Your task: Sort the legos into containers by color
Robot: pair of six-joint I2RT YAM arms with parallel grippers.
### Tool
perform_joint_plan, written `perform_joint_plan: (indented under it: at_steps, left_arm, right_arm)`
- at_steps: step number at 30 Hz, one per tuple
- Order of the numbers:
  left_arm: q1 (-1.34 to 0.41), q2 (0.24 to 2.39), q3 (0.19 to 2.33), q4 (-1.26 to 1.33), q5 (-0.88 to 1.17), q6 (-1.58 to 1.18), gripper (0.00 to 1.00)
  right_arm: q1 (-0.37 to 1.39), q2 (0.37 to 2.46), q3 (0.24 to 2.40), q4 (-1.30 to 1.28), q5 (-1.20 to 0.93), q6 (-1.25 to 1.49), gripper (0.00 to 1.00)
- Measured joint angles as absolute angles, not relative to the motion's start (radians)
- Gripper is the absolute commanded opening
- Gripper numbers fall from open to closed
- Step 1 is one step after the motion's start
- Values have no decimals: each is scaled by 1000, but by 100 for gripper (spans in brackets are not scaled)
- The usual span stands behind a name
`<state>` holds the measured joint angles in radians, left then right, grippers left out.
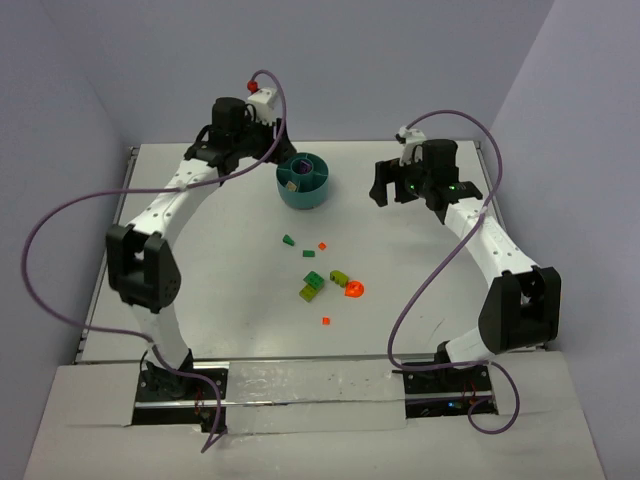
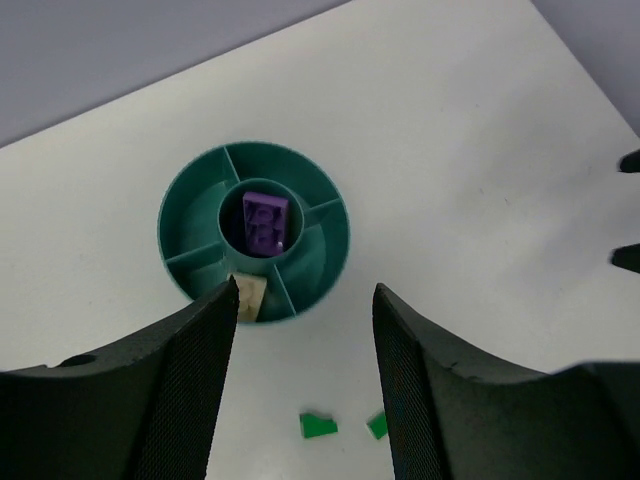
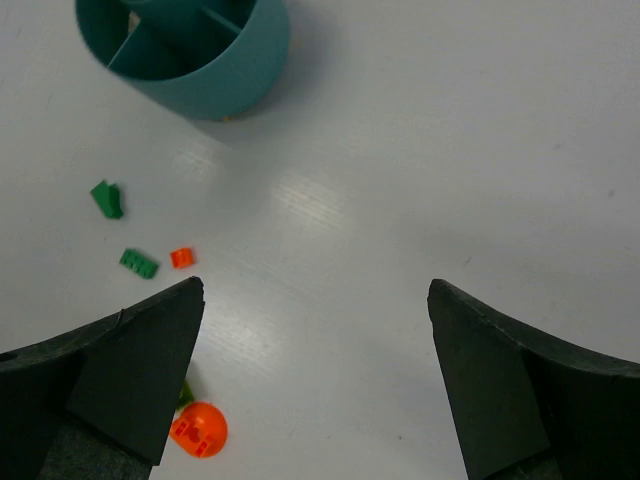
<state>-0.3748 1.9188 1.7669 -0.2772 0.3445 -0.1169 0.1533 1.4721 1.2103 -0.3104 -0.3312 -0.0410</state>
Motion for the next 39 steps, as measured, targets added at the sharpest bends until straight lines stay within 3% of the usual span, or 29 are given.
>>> perform_joint_plan:
  at_steps: [5, 11, 17, 25, 34, 39]
  left_arm:
    - [-356, 1618, 1506, -318, 371, -101, 63]
    - [-352, 1506, 1337, -386, 471, -40, 61]
    - [-352, 1436, 1136, -448, 498, 29, 61]
    - [-338, 1399, 1120, -452, 488, 38, 61]
    - [-332, 1397, 1120, -444, 479, 37, 61]
    - [-332, 1397, 1112, -434, 479, 35, 61]
  right_arm:
    - [279, 1456, 1186, -361, -328, -131, 97]
    - [425, 1455, 1152, -418, -327, -182, 91]
    - [493, 1465, 1136, -466, -305, -194, 75]
    - [601, 1626, 1161, -581, -259, -207, 55]
    - [630, 1760, 1224, -704, -244, -209, 52]
    - [645, 1797, 1263, -722, -249, -211, 59]
